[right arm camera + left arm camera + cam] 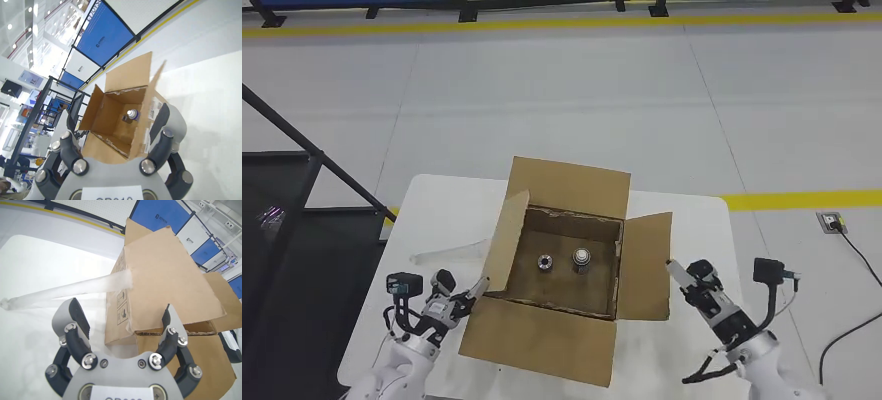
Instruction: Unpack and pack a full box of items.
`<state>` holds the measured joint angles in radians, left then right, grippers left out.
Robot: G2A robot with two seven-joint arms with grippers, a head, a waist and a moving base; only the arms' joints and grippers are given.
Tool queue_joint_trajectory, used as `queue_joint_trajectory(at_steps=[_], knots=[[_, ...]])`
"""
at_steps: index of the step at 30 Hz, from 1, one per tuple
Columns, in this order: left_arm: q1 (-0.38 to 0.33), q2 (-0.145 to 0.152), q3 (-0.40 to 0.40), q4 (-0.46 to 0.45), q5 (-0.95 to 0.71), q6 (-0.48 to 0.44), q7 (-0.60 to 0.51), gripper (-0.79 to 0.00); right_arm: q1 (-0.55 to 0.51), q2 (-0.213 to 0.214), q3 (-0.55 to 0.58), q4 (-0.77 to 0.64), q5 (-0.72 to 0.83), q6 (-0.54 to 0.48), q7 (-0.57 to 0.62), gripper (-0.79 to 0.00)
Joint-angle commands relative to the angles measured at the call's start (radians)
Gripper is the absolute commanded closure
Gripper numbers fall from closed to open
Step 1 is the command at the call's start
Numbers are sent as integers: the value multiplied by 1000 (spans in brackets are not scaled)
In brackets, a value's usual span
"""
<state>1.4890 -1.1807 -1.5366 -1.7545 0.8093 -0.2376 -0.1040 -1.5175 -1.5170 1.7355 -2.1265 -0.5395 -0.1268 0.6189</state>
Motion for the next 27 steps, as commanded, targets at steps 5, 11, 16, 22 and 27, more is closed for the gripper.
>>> queue_joint_trajectory(at_steps=[5,11,16,22,27], knots=[[-28,-2,20,29,5,11,-18,-785,122,24,10,137,55,18,203,-785],[-38,-4,29,43,5,15,-27,-785,222,41,-54,185,69,-30,315,-785],[-45,-5,35,54,7,19,-33,-785,255,52,-124,142,118,-85,384,-785],[-67,-6,40,66,-4,27,-52,-785,329,57,-263,150,142,-92,426,-785],[-87,-6,44,66,-3,32,-74,-785,423,53,-406,230,46,-23,396,-785]])
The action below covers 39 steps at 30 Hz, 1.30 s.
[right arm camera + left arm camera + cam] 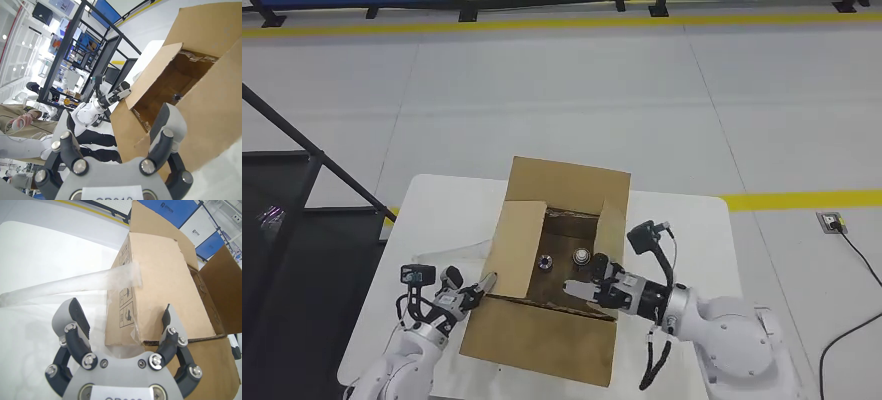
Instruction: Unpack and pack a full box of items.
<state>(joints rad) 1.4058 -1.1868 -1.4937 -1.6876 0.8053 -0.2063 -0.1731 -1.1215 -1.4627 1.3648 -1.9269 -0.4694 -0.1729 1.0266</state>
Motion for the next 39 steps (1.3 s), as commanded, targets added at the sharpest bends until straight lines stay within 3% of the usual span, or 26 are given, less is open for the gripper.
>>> queue_joint_trajectory(at_steps=[1,8,13,32,39], knots=[[-7,0,2,-2,3,1,-10,-785,47,-3,-60,57,-44,42,-27,-785],[-23,2,7,-3,19,-3,-59,-785,174,-15,-170,284,-18,66,-59,-785],[-30,5,6,-6,31,-6,-102,-785,216,-16,-203,370,12,44,-65,-785],[-40,10,10,-26,55,-6,-154,-785,251,-5,-237,482,11,54,-139,-785],[7,15,-54,-89,-17,-18,-129,-785,262,1,-238,486,27,14,-146,-785]])
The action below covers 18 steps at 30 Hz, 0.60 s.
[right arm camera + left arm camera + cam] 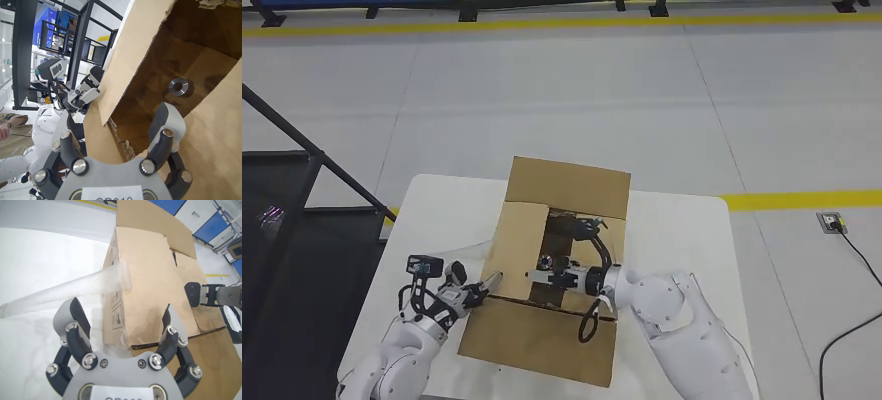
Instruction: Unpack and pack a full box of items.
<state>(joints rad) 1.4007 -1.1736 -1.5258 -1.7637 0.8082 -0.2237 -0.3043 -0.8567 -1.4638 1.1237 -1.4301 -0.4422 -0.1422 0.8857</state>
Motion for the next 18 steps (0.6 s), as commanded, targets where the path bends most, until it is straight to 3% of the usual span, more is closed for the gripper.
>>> queue_joint_trajectory(at_steps=[1,6,10,14,18], knots=[[21,3,-39,-21,-39,-2,3,-785,-9,5,9,-28,-5,-32,-15,-785],[73,12,-130,-27,-179,-51,-73,-785,-82,23,41,-154,-67,-111,-60,-785],[104,23,-196,3,-381,-161,-206,-785,-101,28,48,-185,-99,-110,-70,-785],[133,41,-247,57,-583,-303,-414,-785,-101,28,48,-185,-99,-110,-70,-785],[130,57,-245,105,-760,-357,-618,-785,-114,29,53,-183,-106,-98,-103,-785]])
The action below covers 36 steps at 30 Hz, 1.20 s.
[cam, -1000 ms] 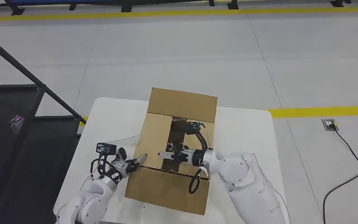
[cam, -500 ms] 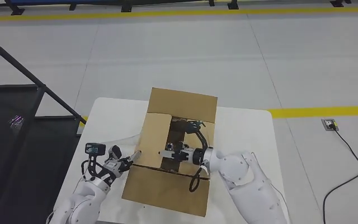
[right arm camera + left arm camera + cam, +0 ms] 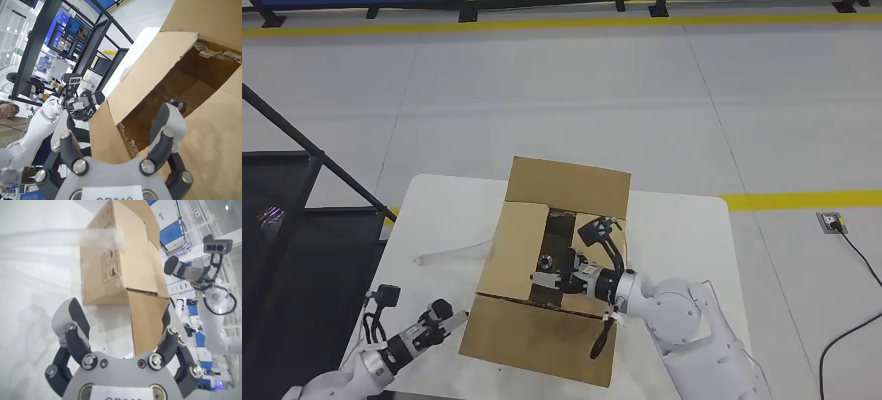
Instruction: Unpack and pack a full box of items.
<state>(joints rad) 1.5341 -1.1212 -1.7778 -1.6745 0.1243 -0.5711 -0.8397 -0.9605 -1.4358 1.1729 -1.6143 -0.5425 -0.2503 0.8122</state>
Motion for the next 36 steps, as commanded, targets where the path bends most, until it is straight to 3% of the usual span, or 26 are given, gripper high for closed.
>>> queue_joint_trajectory(at_steps=[1,6,11,23,28,36], knots=[[-10,8,11,27,-124,-9,-128,-785,-18,1,8,0,-12,13,-60,-785],[-61,22,42,95,-309,14,-311,-785,-78,5,65,-17,-35,37,-290,-785],[-91,37,59,132,-444,61,-470,-785,-111,9,116,2,12,5,-424,-785],[-84,70,87,96,-566,112,-522,-785,-42,6,170,213,52,-77,-702,-785],[-72,84,88,63,-576,103,-512,-785,55,4,183,373,87,-75,-717,-785],[-75,95,99,25,-672,81,-490,-785,260,-4,173,679,198,-122,-609,-785]])
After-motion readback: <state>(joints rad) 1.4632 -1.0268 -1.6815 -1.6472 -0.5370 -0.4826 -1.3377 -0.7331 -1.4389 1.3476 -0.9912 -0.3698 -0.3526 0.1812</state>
